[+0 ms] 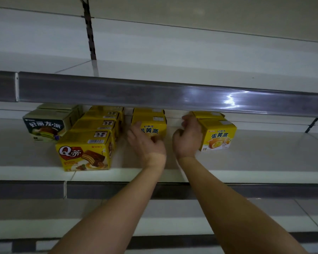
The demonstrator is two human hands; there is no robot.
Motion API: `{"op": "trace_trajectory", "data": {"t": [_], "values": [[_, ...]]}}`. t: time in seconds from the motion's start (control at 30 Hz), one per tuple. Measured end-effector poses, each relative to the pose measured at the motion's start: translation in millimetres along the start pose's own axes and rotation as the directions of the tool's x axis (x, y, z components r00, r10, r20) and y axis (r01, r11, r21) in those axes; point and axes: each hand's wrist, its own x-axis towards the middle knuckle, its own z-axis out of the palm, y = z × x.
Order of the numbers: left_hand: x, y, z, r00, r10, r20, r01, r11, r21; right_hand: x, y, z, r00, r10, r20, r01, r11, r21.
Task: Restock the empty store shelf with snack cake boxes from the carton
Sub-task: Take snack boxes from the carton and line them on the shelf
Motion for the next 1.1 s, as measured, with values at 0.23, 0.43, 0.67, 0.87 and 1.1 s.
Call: {"op": "trace_trajectory", "data": {"t": [0.23,0.43,0.67,0.87,1.1], "values": [[-46,21,50,0.792,0.021,0.61,0.018,0.998,-0.058,44,57,-67,0.833,0.46,-0.306,-0.478,0.878,0.018],[-60,35,68,0.495,-0.109,0.862,0.196,0.981,0.012,42,88,-84,0.787,0.601,0.138,-0.613,0.787,0.074],[-55,18,54,0.836,-0.114,0.536,0.049,0.99,0.133,8,73,-96,0.87,0.457,0.185,-0.49,0.841,0.228],[-46,1,2,0.918,-0.021,0.396,-0.031,0.992,0.124,-14,45,-81,0.914,0.347,0.212,-0.383,0.909,0.165],[-14,-15,-50,0.982,-0.047,0.185,0.003,0.973,0.23,-37,-7,-36,0.867,0.27,0.418,-0.339,0.935,0.099]]}}
